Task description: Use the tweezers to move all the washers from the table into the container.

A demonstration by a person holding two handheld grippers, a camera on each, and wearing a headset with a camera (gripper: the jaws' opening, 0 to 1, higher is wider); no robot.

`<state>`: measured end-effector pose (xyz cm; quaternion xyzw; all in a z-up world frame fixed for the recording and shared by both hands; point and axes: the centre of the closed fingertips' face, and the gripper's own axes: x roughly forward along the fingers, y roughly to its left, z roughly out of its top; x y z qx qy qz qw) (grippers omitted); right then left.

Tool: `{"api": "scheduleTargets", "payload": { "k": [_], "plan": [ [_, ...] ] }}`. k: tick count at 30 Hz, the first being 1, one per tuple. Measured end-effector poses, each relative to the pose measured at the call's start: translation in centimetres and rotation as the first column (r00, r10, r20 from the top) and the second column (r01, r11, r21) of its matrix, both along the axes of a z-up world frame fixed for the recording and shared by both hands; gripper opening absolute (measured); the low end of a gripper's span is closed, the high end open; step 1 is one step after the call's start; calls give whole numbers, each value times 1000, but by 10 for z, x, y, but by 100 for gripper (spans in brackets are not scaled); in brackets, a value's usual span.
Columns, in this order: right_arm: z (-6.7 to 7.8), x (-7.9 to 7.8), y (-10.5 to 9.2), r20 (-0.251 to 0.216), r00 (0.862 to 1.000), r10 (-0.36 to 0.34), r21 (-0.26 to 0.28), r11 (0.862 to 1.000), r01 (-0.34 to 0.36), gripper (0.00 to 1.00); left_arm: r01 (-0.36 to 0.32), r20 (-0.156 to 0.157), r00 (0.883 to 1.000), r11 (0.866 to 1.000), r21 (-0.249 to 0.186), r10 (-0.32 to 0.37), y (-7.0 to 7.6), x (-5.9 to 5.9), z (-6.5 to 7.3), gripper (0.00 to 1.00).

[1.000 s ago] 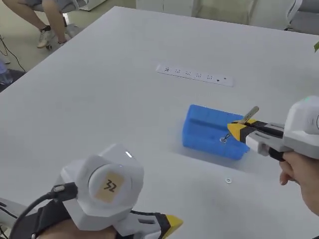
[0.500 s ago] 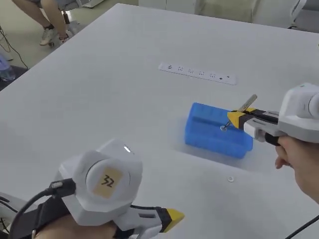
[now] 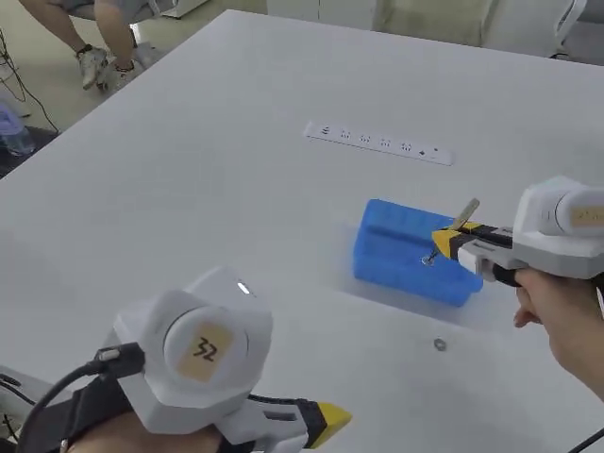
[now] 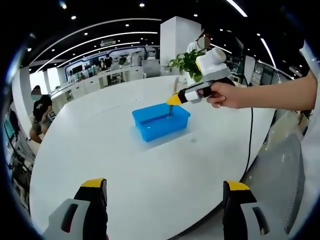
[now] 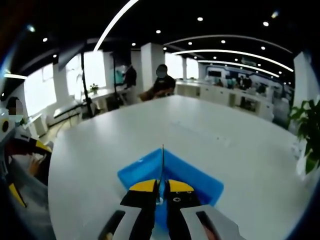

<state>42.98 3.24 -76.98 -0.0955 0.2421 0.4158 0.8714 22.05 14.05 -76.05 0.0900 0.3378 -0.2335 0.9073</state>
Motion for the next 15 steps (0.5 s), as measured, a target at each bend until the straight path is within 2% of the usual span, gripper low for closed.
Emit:
{"api": "scheduleTargets", "payload": {
  "k": [6, 12, 15],
  "plan": [
    [-19, 3, 4, -33, 999, 2, -29, 1000, -3, 3, 13, -8, 1000, 1000, 1, -13, -4, 0, -1, 99],
    [-31, 6, 7, -43, 999, 20, -59, 998, -22, 3, 15, -15, 1000, 1000, 4, -15, -2, -1, -3, 98],
    [-35, 5, 8, -56, 998, 18, -57, 998, -21, 3, 15, -18, 1000, 1000, 8, -15, -2, -2, -5, 98]
  ]
}}
